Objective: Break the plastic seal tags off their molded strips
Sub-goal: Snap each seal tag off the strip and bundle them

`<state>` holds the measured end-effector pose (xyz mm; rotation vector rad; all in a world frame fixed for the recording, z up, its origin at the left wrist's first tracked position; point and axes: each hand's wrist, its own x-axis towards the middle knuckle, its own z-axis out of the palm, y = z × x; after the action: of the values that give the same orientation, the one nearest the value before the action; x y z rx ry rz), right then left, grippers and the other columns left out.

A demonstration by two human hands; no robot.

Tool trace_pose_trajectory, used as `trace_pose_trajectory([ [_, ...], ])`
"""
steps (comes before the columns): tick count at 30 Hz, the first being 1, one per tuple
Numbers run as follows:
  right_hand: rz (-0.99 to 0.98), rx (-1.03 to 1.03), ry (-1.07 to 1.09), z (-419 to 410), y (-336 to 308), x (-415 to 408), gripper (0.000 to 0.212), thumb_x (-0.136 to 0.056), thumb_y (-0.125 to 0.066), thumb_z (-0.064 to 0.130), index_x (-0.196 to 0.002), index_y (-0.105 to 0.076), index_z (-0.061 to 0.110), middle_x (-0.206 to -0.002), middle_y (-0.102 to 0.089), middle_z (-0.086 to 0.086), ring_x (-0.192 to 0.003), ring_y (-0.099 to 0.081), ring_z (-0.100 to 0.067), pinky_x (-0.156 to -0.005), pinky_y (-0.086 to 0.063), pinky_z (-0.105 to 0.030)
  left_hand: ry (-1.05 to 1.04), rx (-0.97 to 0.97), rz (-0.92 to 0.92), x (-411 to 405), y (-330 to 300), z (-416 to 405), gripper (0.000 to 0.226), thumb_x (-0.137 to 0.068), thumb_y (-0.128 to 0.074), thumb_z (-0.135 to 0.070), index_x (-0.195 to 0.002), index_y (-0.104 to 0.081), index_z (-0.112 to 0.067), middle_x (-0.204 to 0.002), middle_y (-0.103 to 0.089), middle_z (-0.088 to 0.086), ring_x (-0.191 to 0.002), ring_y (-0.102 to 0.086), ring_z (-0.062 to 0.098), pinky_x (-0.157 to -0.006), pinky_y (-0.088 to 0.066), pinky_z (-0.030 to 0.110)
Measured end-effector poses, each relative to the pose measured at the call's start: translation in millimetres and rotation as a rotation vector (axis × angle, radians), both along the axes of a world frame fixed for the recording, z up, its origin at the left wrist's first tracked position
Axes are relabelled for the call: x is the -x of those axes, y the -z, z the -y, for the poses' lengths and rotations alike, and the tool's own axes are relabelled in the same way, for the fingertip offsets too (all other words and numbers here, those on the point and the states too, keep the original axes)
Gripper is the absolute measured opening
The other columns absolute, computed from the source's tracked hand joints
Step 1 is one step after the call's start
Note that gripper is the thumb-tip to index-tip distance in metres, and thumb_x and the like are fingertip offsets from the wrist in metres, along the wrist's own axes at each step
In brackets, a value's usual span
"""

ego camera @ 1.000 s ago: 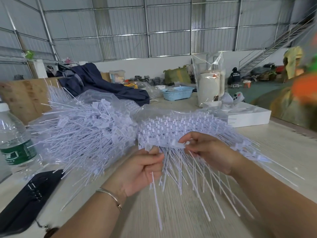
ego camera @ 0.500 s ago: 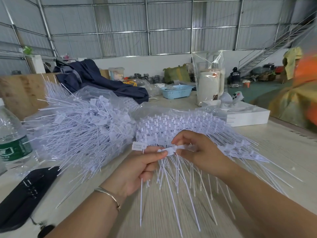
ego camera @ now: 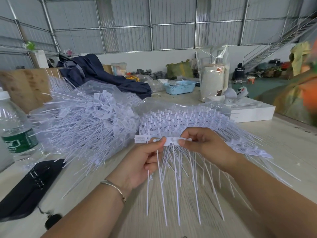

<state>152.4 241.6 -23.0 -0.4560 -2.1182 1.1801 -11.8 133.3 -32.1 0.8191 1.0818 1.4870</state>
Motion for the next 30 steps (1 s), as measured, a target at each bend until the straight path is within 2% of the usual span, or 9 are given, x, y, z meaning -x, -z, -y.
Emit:
trace_pose_trajectory([
  [5, -0.048, 0.085, -0.062, 2, 5, 3, 0.028, -0.083, -0.065, 0.025, -0.082, -0.063, -0.003, -0.072, -0.047, -0.016, -0.070, -0.038, -0.024, -0.065, -0.032, -0.030, 0.048, -0.012, 0.055, -3, 4, -2, 0.014, -0.080, -0.068, -0.021, -0.073, -0.056, -0.019, -0.062, -0.030, -0.008, -0.043, -0.017, 0.002, -0.037, -0.008, 0.015],
  [7, -0.067, 0.118, -0.082, 3, 6, 3, 0.032, -0.077, -0.066, 0.031, -0.081, -0.064, -0.001, -0.072, -0.050, -0.013, -0.070, -0.041, -0.022, -0.065, -0.036, -0.023, 0.080, -0.010, 0.103, -2, 6, -2, 0.016, -0.082, -0.066, -0.019, -0.068, -0.059, -0.020, -0.062, -0.029, -0.008, -0.043, -0.019, 0.002, -0.037, -0.009, 0.015],
  [11, -0.087, 0.157, -0.155, 3, 8, 5, 0.013, -0.085, -0.068, 0.021, -0.076, -0.066, 0.012, -0.068, -0.056, -0.001, -0.071, -0.046, -0.020, -0.067, -0.040, -0.018, 0.156, -0.009, 0.194, -1, 9, -1, 0.018, -0.082, -0.069, -0.018, -0.070, -0.056, -0.020, -0.063, -0.031, -0.008, -0.043, -0.021, 0.002, -0.038, -0.011, 0.014],
  [15, -0.091, 0.234, -0.228, 1, 9, 4, 0.018, -0.079, -0.071, 0.022, -0.084, -0.072, 0.006, -0.077, -0.066, -0.008, -0.077, -0.058, -0.022, -0.080, -0.047, -0.031, 0.317, 0.010, 0.299, -6, 11, -1, 0.051, -0.058, -0.093, -0.021, -0.076, -0.045, -0.020, -0.059, -0.029, -0.007, -0.039, -0.023, 0.002, -0.035, -0.013, 0.014],
  [17, -0.075, 0.261, -0.240, 0, 8, 1, 0.018, -0.076, -0.073, 0.023, -0.084, -0.073, 0.007, -0.073, -0.068, -0.004, -0.075, -0.060, -0.019, -0.081, -0.045, -0.033, 0.357, 0.020, 0.262, -9, 10, -1, 0.059, -0.052, -0.096, -0.025, -0.079, -0.043, -0.020, -0.056, -0.031, -0.007, -0.039, -0.023, 0.002, -0.034, -0.015, 0.013],
  [21, -0.064, 0.262, -0.232, 0, 7, 1, 0.013, -0.069, -0.079, 0.025, -0.076, -0.074, 0.015, -0.069, -0.068, 0.002, -0.069, -0.061, -0.010, -0.073, -0.046, -0.022, 0.362, 0.072, 0.204, -10, 12, -1, 0.064, -0.048, -0.096, -0.033, -0.085, -0.047, -0.017, -0.054, -0.032, -0.007, -0.039, -0.023, 0.001, -0.032, -0.018, 0.012],
  [26, -0.105, 0.244, -0.212, 3, 5, 2, 0.021, -0.071, -0.073, 0.026, -0.079, -0.071, 0.007, -0.065, -0.065, 0.002, -0.065, -0.058, -0.010, -0.068, -0.047, -0.017, 0.284, 0.059, 0.030, -12, 8, 0, 0.029, -0.072, -0.075, -0.048, -0.072, -0.067, -0.020, -0.055, -0.031, -0.009, -0.038, -0.024, 0.000, -0.038, -0.011, 0.014],
  [28, -0.132, 0.217, -0.167, 4, 4, 2, 0.023, -0.070, -0.073, 0.025, -0.079, -0.070, 0.004, -0.059, -0.063, 0.005, -0.057, -0.053, -0.008, -0.063, -0.045, -0.016, 0.206, 0.038, -0.087, -13, 4, 0, 0.033, -0.066, -0.074, -0.049, -0.073, -0.064, -0.018, -0.053, -0.032, -0.010, -0.039, -0.022, 0.001, -0.037, -0.012, 0.014],
  [30, -0.158, 0.173, -0.111, 6, 1, 2, 0.021, -0.070, -0.075, 0.023, -0.076, -0.069, 0.004, -0.056, -0.061, 0.010, -0.052, -0.051, -0.002, -0.058, -0.041, -0.013, 0.107, 0.013, -0.092, -12, 2, 1, 0.038, -0.062, -0.077, -0.044, -0.077, -0.057, -0.015, -0.055, -0.035, -0.008, -0.040, -0.021, 0.002, -0.035, -0.014, 0.014],
])
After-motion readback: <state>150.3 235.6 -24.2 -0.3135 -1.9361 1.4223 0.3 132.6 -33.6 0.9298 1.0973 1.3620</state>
